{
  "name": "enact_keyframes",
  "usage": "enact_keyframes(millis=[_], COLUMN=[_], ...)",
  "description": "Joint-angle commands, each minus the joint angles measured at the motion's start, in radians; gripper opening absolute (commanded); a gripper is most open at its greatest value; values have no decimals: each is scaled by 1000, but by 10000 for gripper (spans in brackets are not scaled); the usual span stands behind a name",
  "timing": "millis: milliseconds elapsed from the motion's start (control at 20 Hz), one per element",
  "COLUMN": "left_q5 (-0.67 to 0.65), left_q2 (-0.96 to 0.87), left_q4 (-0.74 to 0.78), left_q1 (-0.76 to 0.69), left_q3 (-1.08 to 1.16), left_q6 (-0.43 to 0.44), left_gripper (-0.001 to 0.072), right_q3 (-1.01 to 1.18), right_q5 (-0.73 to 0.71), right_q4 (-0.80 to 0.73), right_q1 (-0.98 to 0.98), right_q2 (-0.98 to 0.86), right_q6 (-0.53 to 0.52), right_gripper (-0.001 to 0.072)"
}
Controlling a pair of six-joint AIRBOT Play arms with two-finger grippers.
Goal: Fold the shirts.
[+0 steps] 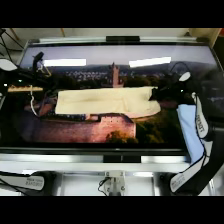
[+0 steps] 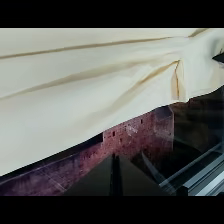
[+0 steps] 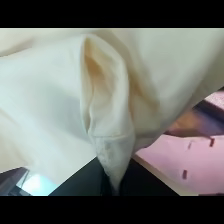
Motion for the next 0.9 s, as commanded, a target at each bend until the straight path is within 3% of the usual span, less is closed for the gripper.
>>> enact_keyframes(millis=[0,200,350,850], left_q5=[173,402,494,560], left_q2=[-22,-152,-243,-479], left_q4=[0,-19,-120,-396], left_q1=[-161,-427,-541,-748], left_q3=[-43,-59,-12,163], left_q6=[-35,-98,-98,-98], left_gripper=[38,38,38,36], right_q3=[109,214,233,233], right_q5=[143,299,377,432], right_q4=[29,2,-16,2], right_q1=[6,6,6,7], right_q2=[72,222,330,489], right_q6=[68,170,204,270], right_gripper=[53,53,53,53])
